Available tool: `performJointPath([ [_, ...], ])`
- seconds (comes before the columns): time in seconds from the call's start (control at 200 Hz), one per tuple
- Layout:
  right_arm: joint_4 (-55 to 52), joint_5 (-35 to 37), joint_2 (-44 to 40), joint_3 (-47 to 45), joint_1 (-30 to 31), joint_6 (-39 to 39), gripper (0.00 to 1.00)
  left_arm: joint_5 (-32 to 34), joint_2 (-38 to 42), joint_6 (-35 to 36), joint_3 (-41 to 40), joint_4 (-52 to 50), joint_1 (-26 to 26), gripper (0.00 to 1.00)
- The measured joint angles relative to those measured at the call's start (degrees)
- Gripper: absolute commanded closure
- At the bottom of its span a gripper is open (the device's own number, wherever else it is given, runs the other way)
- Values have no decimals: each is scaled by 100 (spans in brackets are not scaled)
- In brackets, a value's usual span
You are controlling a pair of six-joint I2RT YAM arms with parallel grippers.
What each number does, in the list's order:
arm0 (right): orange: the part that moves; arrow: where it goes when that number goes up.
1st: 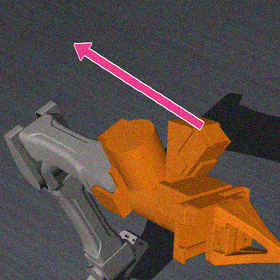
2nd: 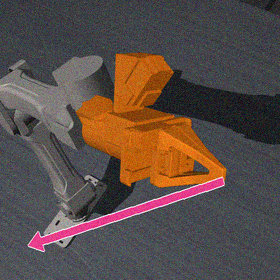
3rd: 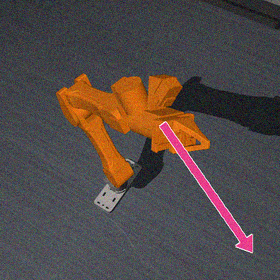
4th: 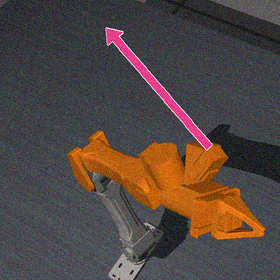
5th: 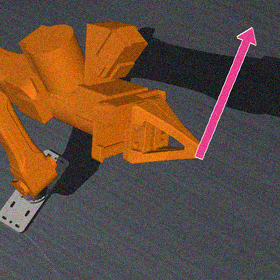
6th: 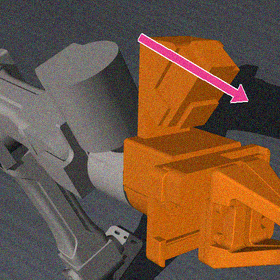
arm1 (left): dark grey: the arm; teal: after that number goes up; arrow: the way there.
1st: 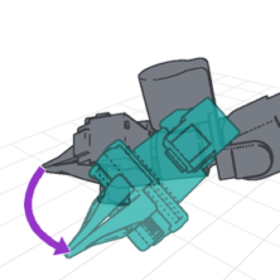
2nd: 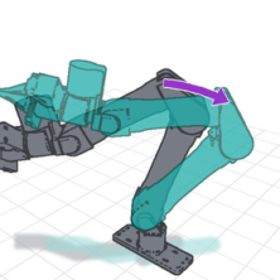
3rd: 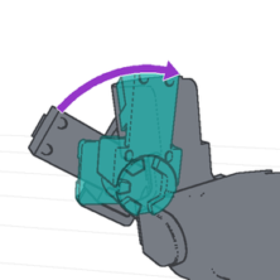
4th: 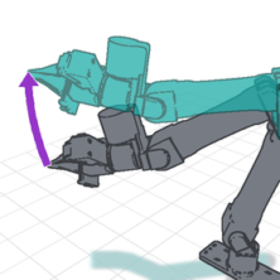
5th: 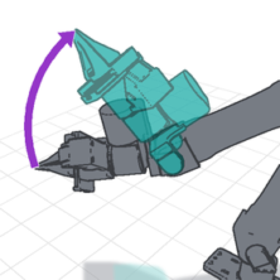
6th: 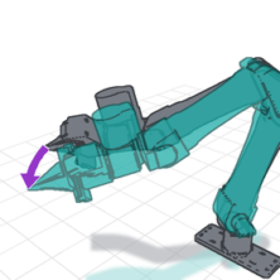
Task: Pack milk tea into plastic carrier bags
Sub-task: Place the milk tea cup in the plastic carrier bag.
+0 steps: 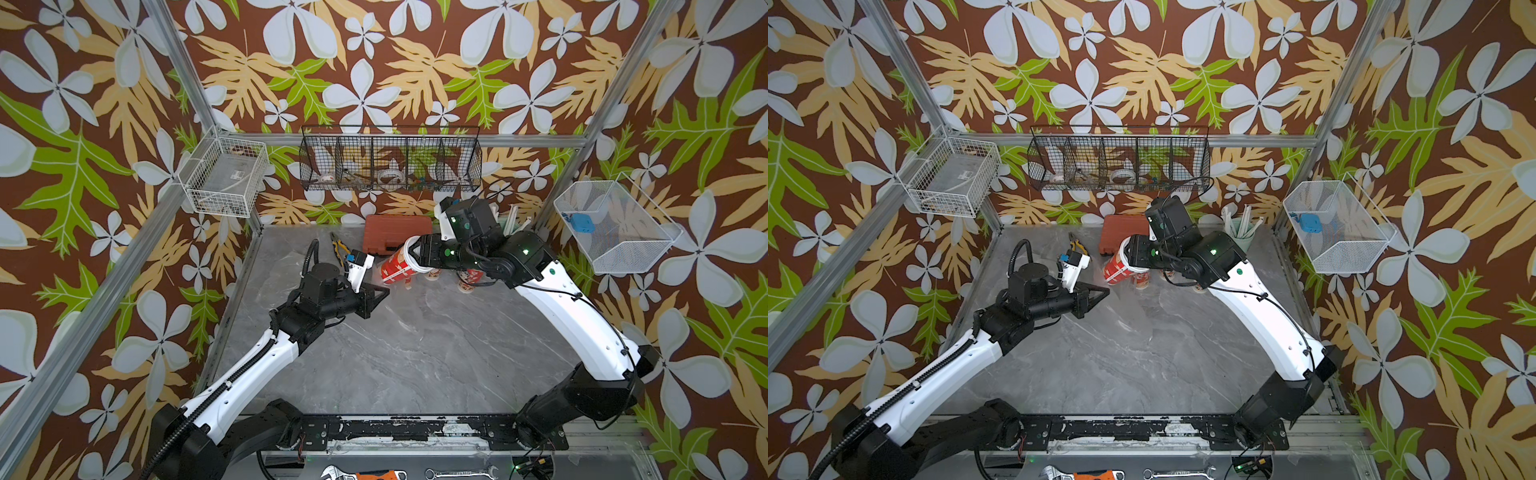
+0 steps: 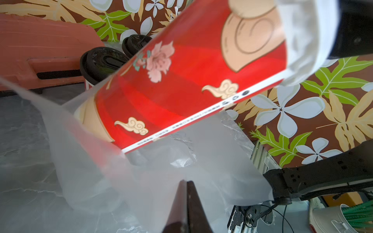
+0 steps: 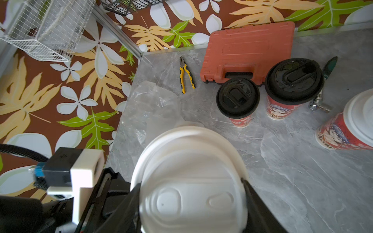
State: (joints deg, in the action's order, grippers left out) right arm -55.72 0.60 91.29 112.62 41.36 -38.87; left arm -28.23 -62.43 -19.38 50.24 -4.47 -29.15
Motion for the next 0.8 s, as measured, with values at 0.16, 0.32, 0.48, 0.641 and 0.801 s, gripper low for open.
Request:
performJointPath([
  [0.16, -96, 232, 297, 260, 109, 92, 50, -2, 11, -9, -4, 22, 0, 100],
  [0.32, -358, 378, 828, 807, 299, 315, 49, 2, 13, -11, -39, 28, 0, 100],
  [0.48, -754, 592, 1355, 1384, 468, 496, 49, 59, 50, -9, -42, 31, 0, 100],
  [0.641, -962, 654, 1676, 1539, 577, 632, 49, 79, 109, -9, -50, 28, 0, 100],
  [0.801, -1049, 682, 1941, 1510, 636, 732, 49, 101, 190, -9, -109, 31, 0, 100],
])
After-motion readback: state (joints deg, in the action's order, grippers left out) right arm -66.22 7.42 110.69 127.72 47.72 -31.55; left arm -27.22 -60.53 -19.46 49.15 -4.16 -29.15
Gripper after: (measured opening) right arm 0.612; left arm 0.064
